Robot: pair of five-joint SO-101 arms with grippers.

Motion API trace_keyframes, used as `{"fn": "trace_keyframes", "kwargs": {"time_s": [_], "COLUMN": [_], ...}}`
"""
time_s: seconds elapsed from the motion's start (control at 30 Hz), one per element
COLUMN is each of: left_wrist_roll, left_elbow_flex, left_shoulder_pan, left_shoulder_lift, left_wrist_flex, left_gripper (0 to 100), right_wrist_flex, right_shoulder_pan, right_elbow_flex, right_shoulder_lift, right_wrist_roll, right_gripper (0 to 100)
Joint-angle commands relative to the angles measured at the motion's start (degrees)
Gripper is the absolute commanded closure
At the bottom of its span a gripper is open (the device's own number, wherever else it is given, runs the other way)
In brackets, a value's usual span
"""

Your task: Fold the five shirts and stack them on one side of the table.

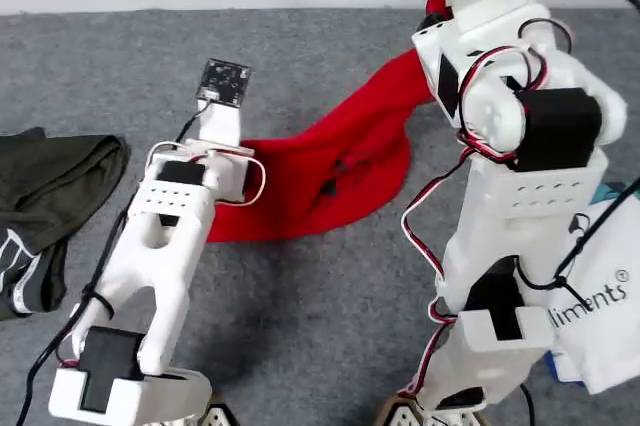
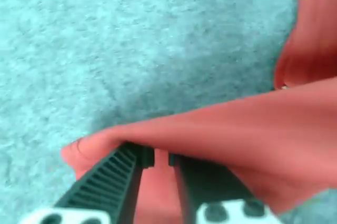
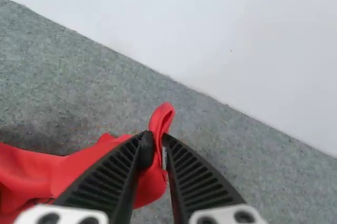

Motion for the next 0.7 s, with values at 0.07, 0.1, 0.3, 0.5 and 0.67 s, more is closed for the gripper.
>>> {"fn": "trace_keyframes", "kwargs": {"time_s": [0.07,0.1,0.3,0.5,0.67], "left_wrist_roll": [0.70,0.70,0.70,0.97,0.97], "left_elbow_flex": [3.30,5.14,9.19,3.30,3.03], "left_shoulder_pan": [3.87,4.48,9.32,15.74,17.41], "left_shoulder_lift": [-1.93,-1.93,-2.02,-2.02,-1.93], "left_wrist_flex": [-5.63,-8.09,-8.70,4.66,5.98], "left_gripper": [94,94,90,84,84], "right_wrist_flex": [2.24,2.24,2.24,2.24,2.24], "right_shoulder_pan": [-0.31,-0.31,-0.31,-0.31,-0.31], "right_elbow_flex": [0.18,0.18,0.18,0.97,6.77], "right_shoulder_lift": [-2.24,-2.24,-2.15,-2.15,-2.59], "right_wrist_roll": [0.26,0.26,0.26,0.26,0.18], "right_gripper": [99.0,99.0,99.0,99.0,99.0]}}
